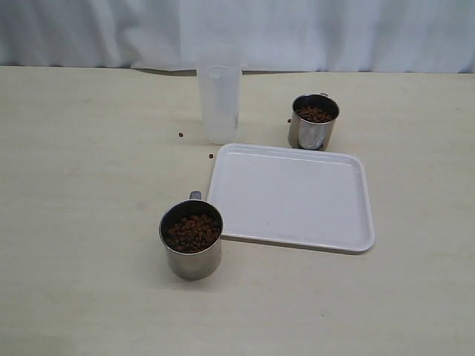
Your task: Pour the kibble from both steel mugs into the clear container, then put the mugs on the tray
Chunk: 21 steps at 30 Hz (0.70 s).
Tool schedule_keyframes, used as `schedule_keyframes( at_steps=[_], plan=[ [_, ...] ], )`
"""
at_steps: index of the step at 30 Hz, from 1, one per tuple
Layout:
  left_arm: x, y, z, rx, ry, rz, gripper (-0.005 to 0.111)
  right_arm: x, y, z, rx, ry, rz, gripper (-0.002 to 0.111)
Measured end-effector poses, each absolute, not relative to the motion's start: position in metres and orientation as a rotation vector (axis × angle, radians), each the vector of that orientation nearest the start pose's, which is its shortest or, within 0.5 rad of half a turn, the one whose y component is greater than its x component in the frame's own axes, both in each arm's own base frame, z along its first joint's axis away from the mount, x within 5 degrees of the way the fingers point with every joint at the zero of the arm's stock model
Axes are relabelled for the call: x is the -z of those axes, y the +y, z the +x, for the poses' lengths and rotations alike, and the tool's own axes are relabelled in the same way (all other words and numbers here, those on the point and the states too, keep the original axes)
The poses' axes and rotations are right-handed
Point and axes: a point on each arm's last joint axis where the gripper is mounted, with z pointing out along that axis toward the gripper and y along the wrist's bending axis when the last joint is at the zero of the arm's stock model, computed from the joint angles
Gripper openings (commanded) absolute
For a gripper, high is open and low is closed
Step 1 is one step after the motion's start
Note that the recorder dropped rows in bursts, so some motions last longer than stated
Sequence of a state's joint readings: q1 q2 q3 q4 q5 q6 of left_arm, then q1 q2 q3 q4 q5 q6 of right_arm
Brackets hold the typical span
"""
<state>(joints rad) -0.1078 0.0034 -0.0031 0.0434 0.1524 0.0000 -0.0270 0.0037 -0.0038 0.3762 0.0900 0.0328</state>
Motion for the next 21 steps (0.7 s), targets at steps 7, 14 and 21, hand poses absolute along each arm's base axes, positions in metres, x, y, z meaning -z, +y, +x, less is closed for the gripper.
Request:
schedule_keyframes(
  at_steps=[7, 14, 21],
  plan=[
    [-0.200, -0.005, 0.056, 0.044, 1.632, 0.118, 0.000, -0.220, -0.004, 0.056, -0.314, 1.387, 0.344, 0.005],
    [-0.200, -0.005, 0.056, 0.044, 1.632, 0.118, 0.000, -0.231, -0.009, 0.053, -0.345, 1.236, 0.400, 0.005],
    [-0.200, -0.005, 0.056, 0.044, 1.632, 0.118, 0.000, -0.243, -0.002, 0.067, -0.340, 1.189, 0.268, 0.005]
  ],
)
